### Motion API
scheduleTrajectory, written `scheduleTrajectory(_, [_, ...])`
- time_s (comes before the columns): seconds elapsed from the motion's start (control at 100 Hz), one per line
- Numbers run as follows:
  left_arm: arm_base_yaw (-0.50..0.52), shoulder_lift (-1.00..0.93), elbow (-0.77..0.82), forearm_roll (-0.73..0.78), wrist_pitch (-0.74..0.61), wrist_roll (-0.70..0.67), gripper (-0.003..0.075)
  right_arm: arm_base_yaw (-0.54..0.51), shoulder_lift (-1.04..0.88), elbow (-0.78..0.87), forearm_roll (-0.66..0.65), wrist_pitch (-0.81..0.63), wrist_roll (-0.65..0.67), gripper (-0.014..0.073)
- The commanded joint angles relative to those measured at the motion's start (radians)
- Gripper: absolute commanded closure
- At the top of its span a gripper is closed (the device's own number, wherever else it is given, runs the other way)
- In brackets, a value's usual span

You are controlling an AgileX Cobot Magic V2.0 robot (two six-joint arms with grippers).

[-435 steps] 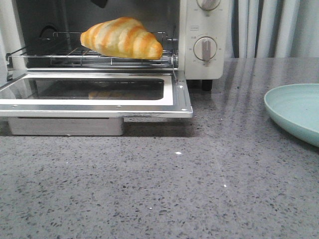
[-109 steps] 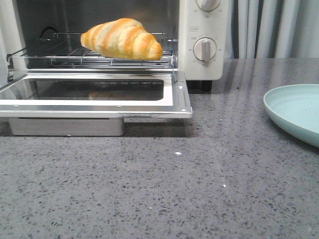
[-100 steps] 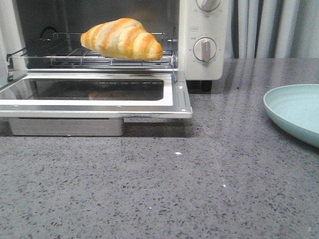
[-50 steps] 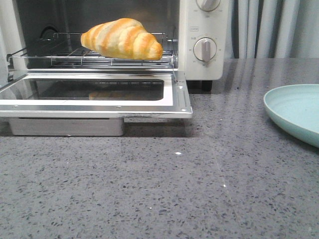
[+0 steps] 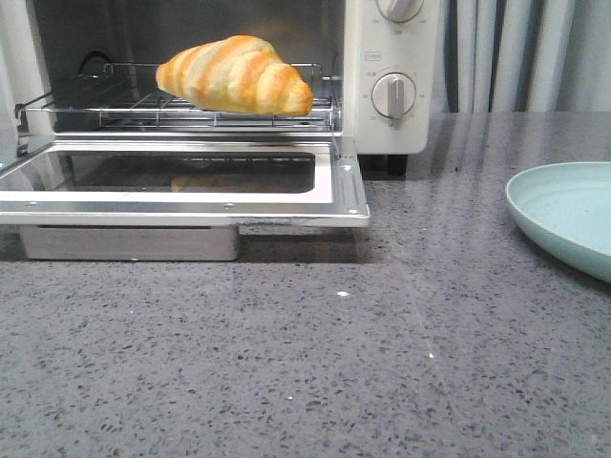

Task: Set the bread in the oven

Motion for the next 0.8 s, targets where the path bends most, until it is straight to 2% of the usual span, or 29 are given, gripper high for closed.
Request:
scheduleTrajectory(0.0, [0.013,0.012,0.002,0.075,-0.096,-0.064,0.074,0.003,-0.014,-0.014,-0.046,0.019,0.002,0.0644])
scheduleTrajectory(0.08, [0.059,-0.011,0.039,0.117,-0.109,-0.158,0.074,0.003,-0.014,-0.014,-0.046,0.019,0.002,0.0644])
scheduleTrajectory(0.45, [0.254,-0.184,0.341,0.032,-0.176,-0.16,0.074,0.003,-0.014,-0.014,-0.046,0.019,0.002,0.0644])
scheduleTrajectory(0.79, [0.364,-0.191,0.549,0.002,-0.395,-0.176,0.074,0.003,-0.014,-0.014,-0.046,0.019,0.002,0.0644])
